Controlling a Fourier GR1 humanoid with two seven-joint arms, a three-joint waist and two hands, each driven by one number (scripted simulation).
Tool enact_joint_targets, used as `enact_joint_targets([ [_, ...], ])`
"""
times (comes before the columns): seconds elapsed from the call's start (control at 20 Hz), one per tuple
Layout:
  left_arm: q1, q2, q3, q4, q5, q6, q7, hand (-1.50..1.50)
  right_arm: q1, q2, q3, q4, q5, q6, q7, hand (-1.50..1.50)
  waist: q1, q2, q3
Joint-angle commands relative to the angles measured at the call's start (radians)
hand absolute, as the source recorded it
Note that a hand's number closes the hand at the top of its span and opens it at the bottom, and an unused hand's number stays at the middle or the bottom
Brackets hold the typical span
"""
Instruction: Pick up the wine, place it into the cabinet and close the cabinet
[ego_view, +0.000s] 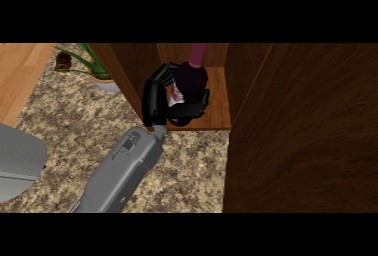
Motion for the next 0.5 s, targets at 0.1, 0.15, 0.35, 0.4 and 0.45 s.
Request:
enact_joint_targets([
  [0.1, -0.103, -0.002, 0.077, 0.146, 0.014, -0.049, -0.001, 1.5, 0.006, 0.002, -0.022, -0.094, -0.089, -0.016, 0.048, -1.5, 0.003, 0.001, 0.0],
  [0.15, -0.105, 0.007, 0.099, 0.195, 0.011, -0.083, -0.056, 1.5, -0.027, 0.002, 0.014, -0.091, -0.044, -0.035, 0.08, -1.5, 0.003, 0.002, 0.0],
  [0.35, -0.16, -0.004, 0.132, 0.314, 0.044, -0.085, -0.094, 1.5, 0.026, 0.0, -0.023, -0.12, -0.103, -0.008, 0.055, -1.5, -0.014, 0.005, 0.0],
  [0.4, -0.167, -0.004, 0.136, 0.302, 0.028, -0.075, -0.075, 1.5, 0.019, -0.035, -0.088, -0.095, -0.16, 0.022, 0.045, -1.5, -0.007, 0.003, 0.0],
  [0.45, -0.195, -0.004, 0.078, 0.306, 0.083, -0.02, -0.081, 1.5, 0.004, -0.007, -0.023, -0.116, -0.101, -0.01, 0.072, -1.5, -0.015, 0.004, 0.0],
])
